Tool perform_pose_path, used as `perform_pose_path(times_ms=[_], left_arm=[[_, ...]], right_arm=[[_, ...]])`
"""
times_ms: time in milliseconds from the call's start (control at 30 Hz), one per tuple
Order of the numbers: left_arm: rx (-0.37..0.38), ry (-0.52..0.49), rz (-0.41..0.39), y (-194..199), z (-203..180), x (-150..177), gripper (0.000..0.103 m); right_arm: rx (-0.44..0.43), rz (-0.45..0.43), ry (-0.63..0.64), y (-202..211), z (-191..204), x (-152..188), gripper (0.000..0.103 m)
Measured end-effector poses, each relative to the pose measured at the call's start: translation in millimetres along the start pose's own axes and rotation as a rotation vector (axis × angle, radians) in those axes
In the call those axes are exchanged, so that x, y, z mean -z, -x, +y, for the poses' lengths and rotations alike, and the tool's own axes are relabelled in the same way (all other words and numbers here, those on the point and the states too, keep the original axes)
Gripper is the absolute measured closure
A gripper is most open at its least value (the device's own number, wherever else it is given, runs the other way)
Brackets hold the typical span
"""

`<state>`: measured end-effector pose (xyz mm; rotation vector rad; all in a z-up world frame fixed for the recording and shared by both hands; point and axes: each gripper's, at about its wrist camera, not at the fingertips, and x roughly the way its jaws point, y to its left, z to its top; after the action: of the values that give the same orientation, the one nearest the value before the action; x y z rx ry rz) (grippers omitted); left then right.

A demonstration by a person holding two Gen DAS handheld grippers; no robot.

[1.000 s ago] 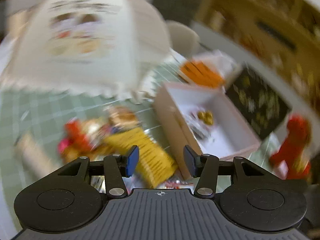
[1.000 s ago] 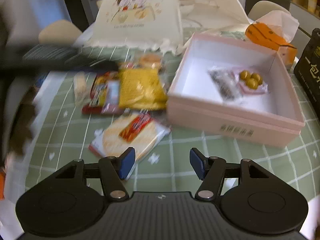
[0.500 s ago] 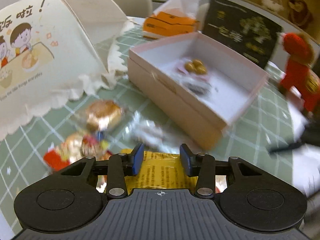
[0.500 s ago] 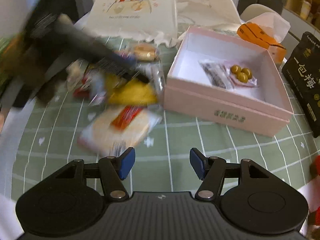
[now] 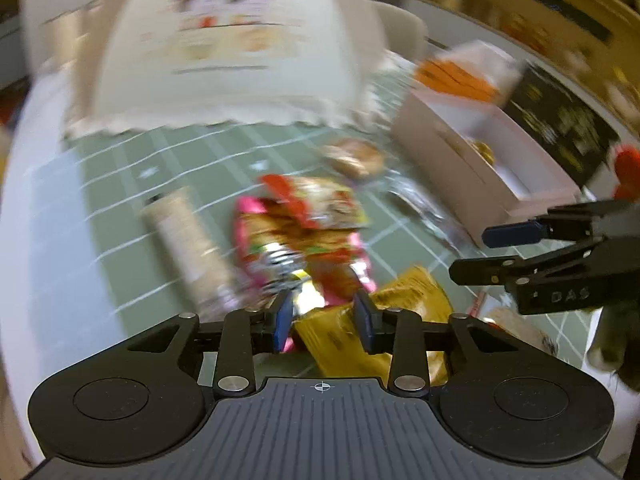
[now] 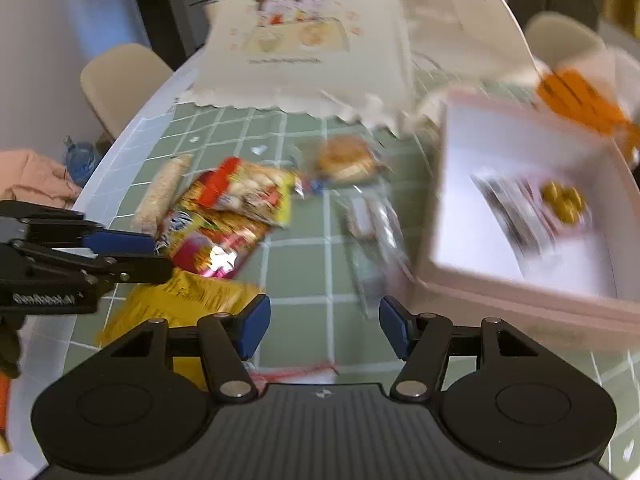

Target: Organize snacks

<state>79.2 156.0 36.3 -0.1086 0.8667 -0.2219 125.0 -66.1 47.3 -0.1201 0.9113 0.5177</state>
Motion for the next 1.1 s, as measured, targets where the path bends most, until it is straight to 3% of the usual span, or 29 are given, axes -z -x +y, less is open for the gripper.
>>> perform_pose_path(times_ms=[100, 133, 167, 233, 267, 300, 433, 500, 633, 700, 733, 833, 900, 1000, 1067, 1100], left_arm=[[0.013, 0.089, -0.025, 15.6, 7.4, 7.5, 0.066], [0.022, 0.113, -0.030, 21.2, 7.1, 11.2, 0.066], [0.029, 0.128, -0.032, 25.2, 4.8, 14.1, 0.066], [0.047, 0.154, -0.033, 35.7, -1.9, 23.9, 0.066], [0.065, 0.168, -0.034, 40.7, -7.3, 29.3, 0.066], [0.092, 0.178, -0.034, 43.8, -13.0, 35.1, 0.066], [0.218, 0.137, 0.021, 41.9, -42.5, 56.6, 0.066], [0.241, 0.113, 0.044, 36.9, -53.0, 62.5, 0.066], [0.232, 0.137, 0.061, 29.8, -52.4, 65.0, 0.066], [0.216, 0.153, 0.054, 30.2, -47.3, 63.6, 0.066], [0.208, 0.160, 0.049, 31.5, -44.4, 63.0, 0.066], [0.190, 0.184, 0.038, 31.6, -37.9, 60.7, 0.066], [0.181, 0.203, 0.034, 32.8, -35.8, 60.9, 0.066], [0.173, 0.217, 0.035, 33.8, -35.1, 61.2, 0.066], [0.180, 0.224, 0.037, 34.0, -35.4, 61.3, 0.066], [0.185, 0.228, 0.040, 33.6, -35.8, 61.7, 0.066]], right_arm=[[-0.007, -0.039, 0.090, -0.5, 24.5, -16.0, 0.047], [0.010, -0.034, 0.143, -2.7, 33.5, -24.8, 0.057], [0.053, -0.025, 0.186, -6.7, 39.1, -34.4, 0.065], [0.147, 0.000, 0.236, -17.8, 39.5, -53.1, 0.072], [0.216, 0.016, 0.270, -27.1, 36.6, -63.3, 0.082], [0.267, 0.023, 0.305, -33.9, 34.4, -69.0, 0.085], [0.469, 0.048, 0.542, -72.2, 29.8, -72.5, 0.086], [0.509, 0.082, 0.623, -87.7, 33.0, -65.4, 0.086], [0.428, 0.097, 0.634, -81.5, 47.3, -48.5, 0.092], [0.344, 0.098, 0.605, -65.6, 54.5, -37.6, 0.093], [0.296, 0.095, 0.579, -56.6, 55.9, -32.5, 0.093], [0.045, 0.153, 0.440, -29.3, 49.9, -15.3, 0.093], [-0.057, 0.148, 0.371, -13.1, 41.6, -4.3, 0.093], [-0.051, 0.066, 0.301, 7.4, 22.2, 5.6, 0.079], [-0.016, 0.040, 0.199, 9.5, 2.2, 5.6, 0.060], [-0.011, 0.035, 0.161, 7.8, -6.8, 5.8, 0.058]])
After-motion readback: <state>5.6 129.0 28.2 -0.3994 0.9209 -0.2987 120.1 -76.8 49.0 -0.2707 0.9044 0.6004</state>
